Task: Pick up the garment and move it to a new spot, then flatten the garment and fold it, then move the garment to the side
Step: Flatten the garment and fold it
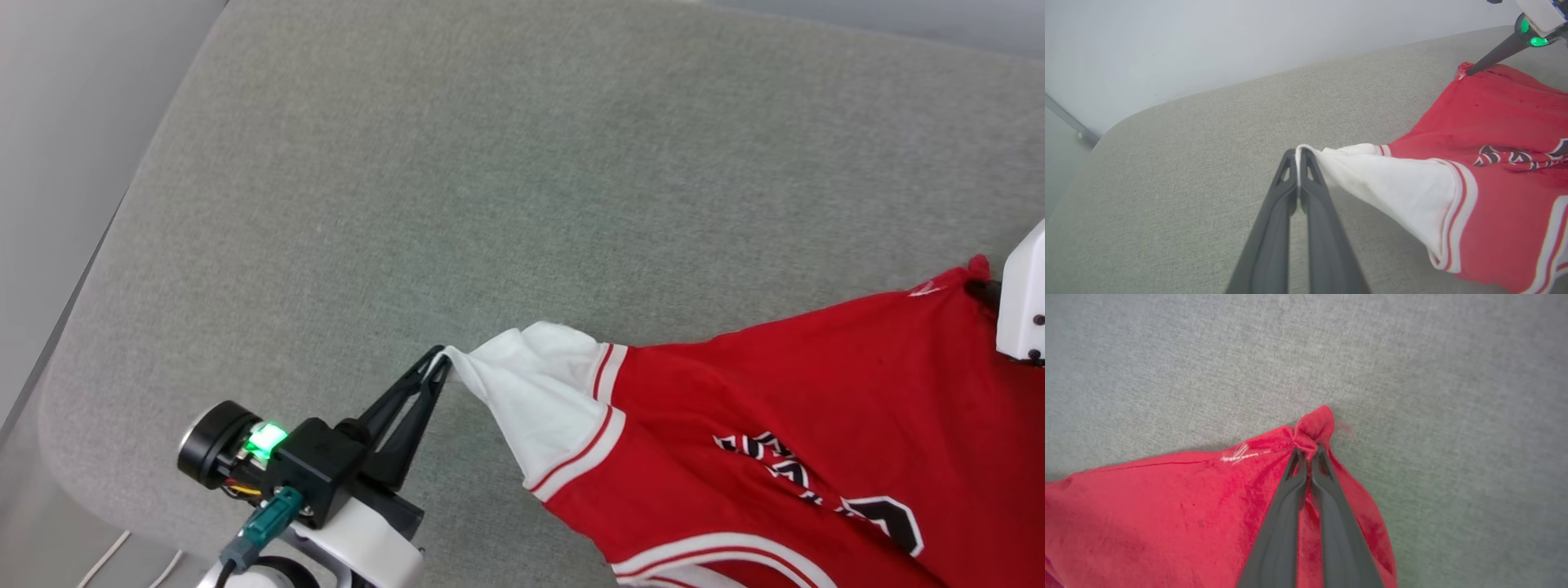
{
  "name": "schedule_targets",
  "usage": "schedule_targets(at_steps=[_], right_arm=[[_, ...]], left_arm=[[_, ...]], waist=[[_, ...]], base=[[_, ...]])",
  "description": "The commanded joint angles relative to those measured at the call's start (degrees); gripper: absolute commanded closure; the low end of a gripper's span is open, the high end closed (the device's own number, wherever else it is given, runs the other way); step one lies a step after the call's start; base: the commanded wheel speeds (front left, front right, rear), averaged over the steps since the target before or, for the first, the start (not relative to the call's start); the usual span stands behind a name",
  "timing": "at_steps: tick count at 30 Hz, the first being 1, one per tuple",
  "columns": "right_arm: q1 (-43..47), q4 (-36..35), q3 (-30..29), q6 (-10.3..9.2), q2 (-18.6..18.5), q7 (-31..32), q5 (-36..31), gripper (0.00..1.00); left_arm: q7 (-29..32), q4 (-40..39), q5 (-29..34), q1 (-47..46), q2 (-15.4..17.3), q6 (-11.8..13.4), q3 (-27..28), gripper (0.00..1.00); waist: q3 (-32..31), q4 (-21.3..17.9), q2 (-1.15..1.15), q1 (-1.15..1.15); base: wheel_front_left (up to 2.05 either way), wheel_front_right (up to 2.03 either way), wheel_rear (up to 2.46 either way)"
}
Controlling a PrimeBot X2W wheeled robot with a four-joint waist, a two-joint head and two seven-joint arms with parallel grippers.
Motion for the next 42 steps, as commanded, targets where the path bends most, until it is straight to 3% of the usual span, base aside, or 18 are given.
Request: schedule_targets(at_steps=[1,12,17,20,31,42], right_arm=[[0.5,-0.2,0.1,-0.02,-0.1,-1.5,1.0,1.0],[3.1,-8.3,0.7,-0.02,-0.7,-7.8,6.7,1.0],[3.4,-14.2,0.2,-0.02,-0.4,-9.6,8.4,1.0],[2.1,-22.2,0.2,-0.02,0.2,-10.1,9.9,1.0],[-0.9,-30.9,-0.6,-0.02,2.1,-12.0,10.8,1.0],[-4.9,-35.2,-1.4,-0.02,4.1,-13.5,11.2,1.0]], left_arm=[[0.3,-0.4,-0.1,0.4,0.7,0.5,0.7,1.0],[3.3,-4.8,-0.3,-0.4,4.9,2.8,4.8,1.0],[4.5,-7.7,-0.5,-1.2,7.1,3.9,7.7,1.0],[5.2,-10.9,-1.0,-3.9,10.1,5.3,12.9,1.0],[3.0,-13.5,-2.8,-9.2,11.9,7.4,21.4,1.0],[2.8,-14.4,-4.0,-20.1,13.6,6.7,26.2,1.0]], waist=[[-2.6,-2.2,0.0,0.0],[-11.9,-9.1,0.0,0.0],[-15.0,-11.9,0.0,0.0],[-17.5,-15.7,0.0,0.0],[-17.3,-20.8,0.0,0.0],[-12.1,-23.0,0.0,0.0]], base=[[0.0,0.0,0.0],[0.0,0.0,0.0],[0.0,0.0,0.0],[0.0,0.0,0.0],[0.0,0.0,0.0],[0.0,0.0,0.0]])
